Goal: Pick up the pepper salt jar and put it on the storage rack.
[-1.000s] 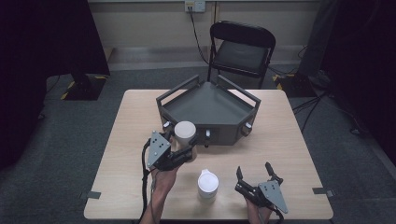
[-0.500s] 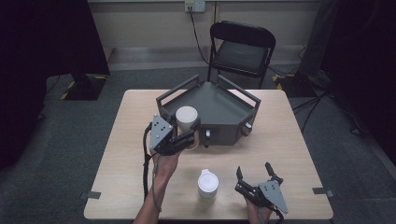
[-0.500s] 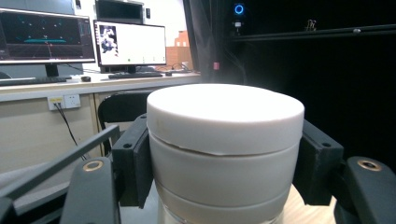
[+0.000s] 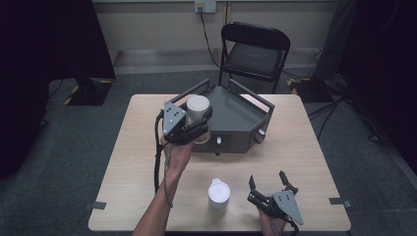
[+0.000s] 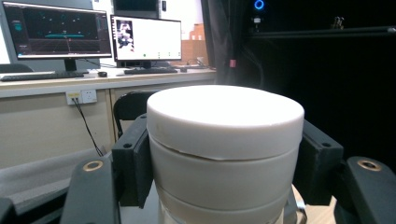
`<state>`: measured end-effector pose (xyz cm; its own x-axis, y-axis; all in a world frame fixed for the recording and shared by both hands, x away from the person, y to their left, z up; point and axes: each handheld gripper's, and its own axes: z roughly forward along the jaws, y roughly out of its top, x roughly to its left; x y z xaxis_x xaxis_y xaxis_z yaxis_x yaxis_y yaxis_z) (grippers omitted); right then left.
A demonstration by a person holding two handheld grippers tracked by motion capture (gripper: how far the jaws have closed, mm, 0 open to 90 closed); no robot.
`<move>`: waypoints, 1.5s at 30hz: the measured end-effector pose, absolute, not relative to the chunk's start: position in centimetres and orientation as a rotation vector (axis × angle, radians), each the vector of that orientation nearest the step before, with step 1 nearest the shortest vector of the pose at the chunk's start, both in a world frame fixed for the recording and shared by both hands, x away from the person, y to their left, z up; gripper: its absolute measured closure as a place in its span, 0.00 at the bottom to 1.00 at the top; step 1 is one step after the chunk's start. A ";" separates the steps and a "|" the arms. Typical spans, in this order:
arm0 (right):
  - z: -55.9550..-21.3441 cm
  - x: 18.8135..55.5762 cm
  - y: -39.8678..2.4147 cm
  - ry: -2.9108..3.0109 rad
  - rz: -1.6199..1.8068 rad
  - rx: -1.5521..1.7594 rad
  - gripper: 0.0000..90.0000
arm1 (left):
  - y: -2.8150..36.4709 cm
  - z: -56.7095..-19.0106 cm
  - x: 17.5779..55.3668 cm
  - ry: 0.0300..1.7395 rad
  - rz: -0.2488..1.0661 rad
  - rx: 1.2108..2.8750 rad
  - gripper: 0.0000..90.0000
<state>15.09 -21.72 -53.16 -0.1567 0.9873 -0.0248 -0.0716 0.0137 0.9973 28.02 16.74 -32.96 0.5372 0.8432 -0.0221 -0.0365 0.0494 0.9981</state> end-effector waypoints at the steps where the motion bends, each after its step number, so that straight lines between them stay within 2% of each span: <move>1: -53.2 15.1 -21.7 1.280 1.342 1.064 0.01 | 16.6 -32.8 28.3 0.779 0.777 1.361 0.38; 12: -53.2 15.1 -21.7 1.278 1.340 1.065 0.01 | 14.7 -31.7 31.6 0.806 0.794 1.401 0.38; 28: -53.2 15.1 -21.8 1.281 1.343 1.063 0.01 | 12.5 -33.8 35.4 0.890 0.838 1.406 0.38; 45: -53.2 15.1 -21.7 1.280 1.342 1.064 0.01 | 11.8 -33.7 36.4 0.935 0.821 1.464 0.38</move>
